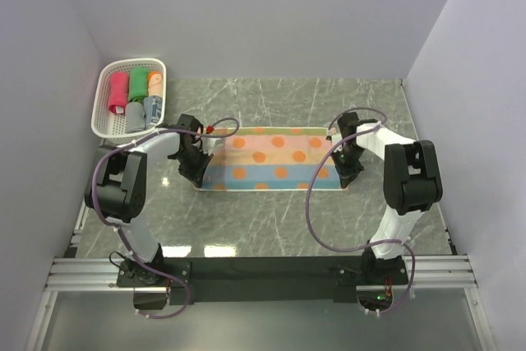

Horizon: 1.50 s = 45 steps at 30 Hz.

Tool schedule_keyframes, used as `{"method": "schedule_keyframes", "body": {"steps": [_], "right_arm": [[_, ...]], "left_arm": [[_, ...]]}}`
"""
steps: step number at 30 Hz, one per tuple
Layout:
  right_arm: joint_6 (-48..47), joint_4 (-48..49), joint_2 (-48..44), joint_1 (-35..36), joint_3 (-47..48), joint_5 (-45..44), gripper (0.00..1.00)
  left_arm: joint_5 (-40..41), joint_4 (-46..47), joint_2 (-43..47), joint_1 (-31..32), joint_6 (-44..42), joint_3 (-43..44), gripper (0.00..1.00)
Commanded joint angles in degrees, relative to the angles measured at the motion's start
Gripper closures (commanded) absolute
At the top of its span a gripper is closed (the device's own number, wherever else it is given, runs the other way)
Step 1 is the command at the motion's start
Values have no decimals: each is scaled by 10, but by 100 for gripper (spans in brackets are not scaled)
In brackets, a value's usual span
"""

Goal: Roll the towels
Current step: Flatten the towel

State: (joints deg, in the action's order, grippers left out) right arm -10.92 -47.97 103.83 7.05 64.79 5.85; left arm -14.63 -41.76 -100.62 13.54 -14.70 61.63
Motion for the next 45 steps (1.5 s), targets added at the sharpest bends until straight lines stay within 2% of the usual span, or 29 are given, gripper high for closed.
{"method": "schedule_keyframes", "body": {"steps": [1,4,7,11,13,14,15,16,18,23,26,34,45], "right_arm": [[-9,-25,-6,25,-17,-9,100],[-7,-36,-7,38,-1,13,99],[-4,-49,-20,37,21,36,90],[-8,-81,-41,23,74,74,77],[-12,-89,-51,17,114,100,66],[-16,-95,-52,11,145,105,61],[-22,-96,-50,8,160,108,60],[-23,-94,-46,3,175,109,59],[-24,-85,-22,-15,223,106,59],[-17,-89,79,-43,390,101,63],[-15,-81,142,-44,443,93,66],[22,-15,216,-44,470,52,66],[41,-13,298,-37,517,33,63]], "left_arm": [[43,-39,-41,1,-26,9,99],[15,-47,-48,3,-25,41,99],[-9,-68,-45,3,-38,72,98],[-50,-112,-39,2,-44,128,85],[-76,-138,-34,0,-42,171,80],[-81,-144,-32,-1,-41,185,73],[-87,-155,-31,-4,-40,213,70],[-96,-157,-33,-11,-40,228,63],[-105,-149,-40,-27,-29,273,61],[-111,-136,-120,-93,12,385,66],[-87,-135,-166,-106,15,447,69],[-58,-100,-222,-110,29,494,69],[-50,-105,-248,-110,20,508,66]]}}
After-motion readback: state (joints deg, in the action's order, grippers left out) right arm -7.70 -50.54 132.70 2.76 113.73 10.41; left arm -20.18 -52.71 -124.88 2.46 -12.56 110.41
